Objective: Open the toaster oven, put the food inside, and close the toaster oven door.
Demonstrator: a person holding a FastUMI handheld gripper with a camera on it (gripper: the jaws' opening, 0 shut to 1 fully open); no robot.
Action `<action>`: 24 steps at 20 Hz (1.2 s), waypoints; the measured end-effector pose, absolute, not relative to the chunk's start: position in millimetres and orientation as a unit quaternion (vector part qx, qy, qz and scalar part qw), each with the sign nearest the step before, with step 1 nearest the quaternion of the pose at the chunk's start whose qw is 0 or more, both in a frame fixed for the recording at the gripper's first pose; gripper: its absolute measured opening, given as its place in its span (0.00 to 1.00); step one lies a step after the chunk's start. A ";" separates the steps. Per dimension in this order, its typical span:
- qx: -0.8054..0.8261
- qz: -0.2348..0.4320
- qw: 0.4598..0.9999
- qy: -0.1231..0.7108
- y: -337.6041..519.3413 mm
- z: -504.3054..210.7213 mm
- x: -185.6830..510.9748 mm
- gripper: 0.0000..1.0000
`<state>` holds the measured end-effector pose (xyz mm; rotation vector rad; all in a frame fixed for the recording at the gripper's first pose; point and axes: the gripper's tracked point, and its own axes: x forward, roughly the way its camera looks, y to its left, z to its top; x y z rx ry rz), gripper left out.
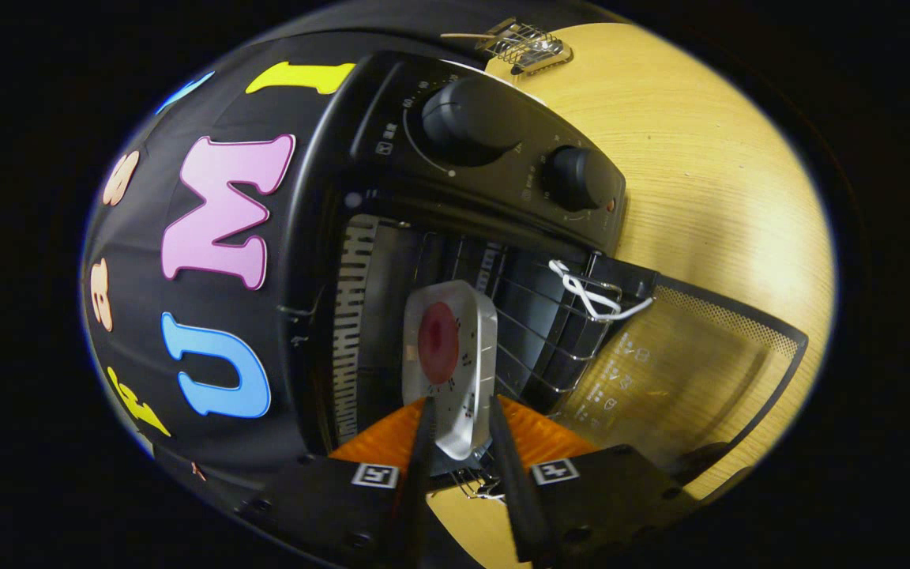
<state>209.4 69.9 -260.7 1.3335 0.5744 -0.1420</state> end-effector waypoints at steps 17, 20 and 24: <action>0.298 0.052 0.898 0.320 88.0 -237.8 77.5 0.98; 0.211 0.060 0.917 0.333 85.8 -252.1 62.5 0.99; 0.121 0.039 0.926 0.356 72.1 -279.3 47.5 0.99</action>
